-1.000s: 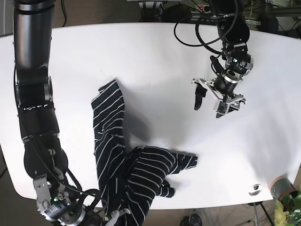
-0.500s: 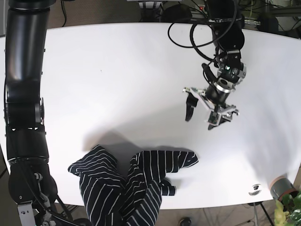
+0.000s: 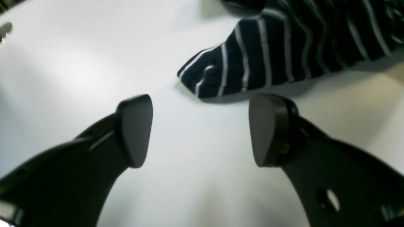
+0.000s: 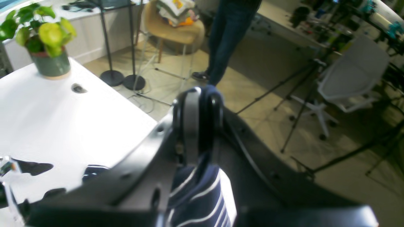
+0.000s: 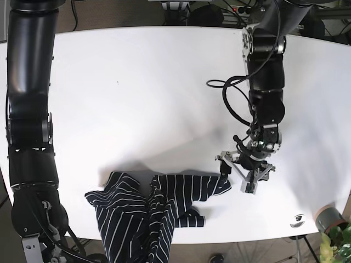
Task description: Fold the T-shirt properly
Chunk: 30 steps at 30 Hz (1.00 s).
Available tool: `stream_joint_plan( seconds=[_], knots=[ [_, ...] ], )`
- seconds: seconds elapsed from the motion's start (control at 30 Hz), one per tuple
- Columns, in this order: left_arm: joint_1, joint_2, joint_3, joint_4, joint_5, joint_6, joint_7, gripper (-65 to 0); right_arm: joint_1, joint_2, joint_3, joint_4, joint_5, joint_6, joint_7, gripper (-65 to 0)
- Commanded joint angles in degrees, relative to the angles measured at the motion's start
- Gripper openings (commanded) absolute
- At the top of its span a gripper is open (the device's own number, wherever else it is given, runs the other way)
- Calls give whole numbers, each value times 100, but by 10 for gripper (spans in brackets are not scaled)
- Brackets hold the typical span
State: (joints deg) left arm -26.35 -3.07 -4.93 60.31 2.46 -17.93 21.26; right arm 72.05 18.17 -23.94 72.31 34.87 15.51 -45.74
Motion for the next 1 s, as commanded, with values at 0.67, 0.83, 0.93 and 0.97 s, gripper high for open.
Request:
stream_joint_plan(
  seconds=[0.67,0.83,0.93,0.97],
  knots=[
    [-1853,303,-382,-4269,-66,1138,-2666,-203,228,42,271,131,86,-17,209,-629],
    [-1906,408,-391,-4506,-66,1147,-2842,-203,201,42,280,140,86,-8,200,-629],
    [-1915,426,-391,-4550,-66,1147,-2851,-203,87,42,280,140,86,-8,200,-629],
    [-1915,426,-391,-4550,-66,1147,-2851,-203,78,42,280,140,86,-8,200,-629]
  ],
)
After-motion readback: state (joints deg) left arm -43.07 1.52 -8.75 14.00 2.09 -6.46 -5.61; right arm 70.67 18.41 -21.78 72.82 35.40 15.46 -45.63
